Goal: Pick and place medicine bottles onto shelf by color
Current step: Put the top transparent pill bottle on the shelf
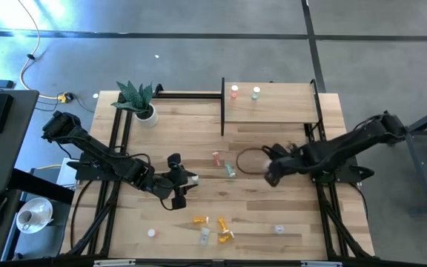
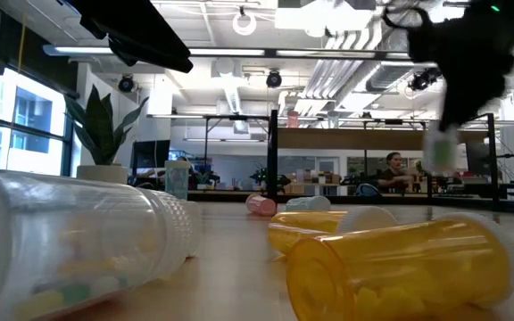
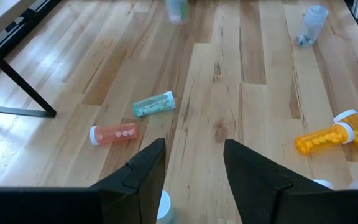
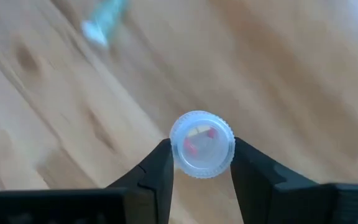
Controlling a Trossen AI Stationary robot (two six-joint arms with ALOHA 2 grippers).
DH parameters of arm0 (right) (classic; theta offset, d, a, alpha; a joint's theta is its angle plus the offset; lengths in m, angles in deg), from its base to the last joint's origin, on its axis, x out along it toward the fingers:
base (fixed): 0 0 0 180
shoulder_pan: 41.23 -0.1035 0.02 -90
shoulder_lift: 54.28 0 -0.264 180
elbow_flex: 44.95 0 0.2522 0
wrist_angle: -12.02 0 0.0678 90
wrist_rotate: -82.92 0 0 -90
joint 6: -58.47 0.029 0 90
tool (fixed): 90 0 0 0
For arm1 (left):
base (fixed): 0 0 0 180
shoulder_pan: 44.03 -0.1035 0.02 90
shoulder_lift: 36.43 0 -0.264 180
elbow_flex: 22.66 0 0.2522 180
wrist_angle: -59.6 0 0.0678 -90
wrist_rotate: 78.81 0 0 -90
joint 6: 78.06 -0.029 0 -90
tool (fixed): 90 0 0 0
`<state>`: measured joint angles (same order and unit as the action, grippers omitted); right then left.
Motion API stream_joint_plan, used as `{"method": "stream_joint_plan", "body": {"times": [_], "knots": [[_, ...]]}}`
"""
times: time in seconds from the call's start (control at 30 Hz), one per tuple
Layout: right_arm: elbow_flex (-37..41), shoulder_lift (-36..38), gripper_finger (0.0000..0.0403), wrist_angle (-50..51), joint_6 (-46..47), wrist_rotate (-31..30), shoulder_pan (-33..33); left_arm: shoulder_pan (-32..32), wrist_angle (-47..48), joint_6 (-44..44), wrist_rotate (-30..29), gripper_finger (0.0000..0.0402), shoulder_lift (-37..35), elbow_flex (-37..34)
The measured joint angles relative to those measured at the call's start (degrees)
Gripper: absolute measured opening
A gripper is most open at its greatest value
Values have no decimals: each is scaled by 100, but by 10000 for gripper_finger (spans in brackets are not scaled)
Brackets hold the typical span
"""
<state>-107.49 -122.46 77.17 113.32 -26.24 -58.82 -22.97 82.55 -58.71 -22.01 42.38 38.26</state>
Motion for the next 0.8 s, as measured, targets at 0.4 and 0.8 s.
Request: {"method": "stream_joint_plan", "body": {"times": [0.4,0.8], "knots": [[-2052,0,115,70,-2644,-1498,1961,-1,0,0,1,154,0,0],[-3224,2,116,381,-2809,-1047,4680,-2,1,9,1,154,0,-2]]}}
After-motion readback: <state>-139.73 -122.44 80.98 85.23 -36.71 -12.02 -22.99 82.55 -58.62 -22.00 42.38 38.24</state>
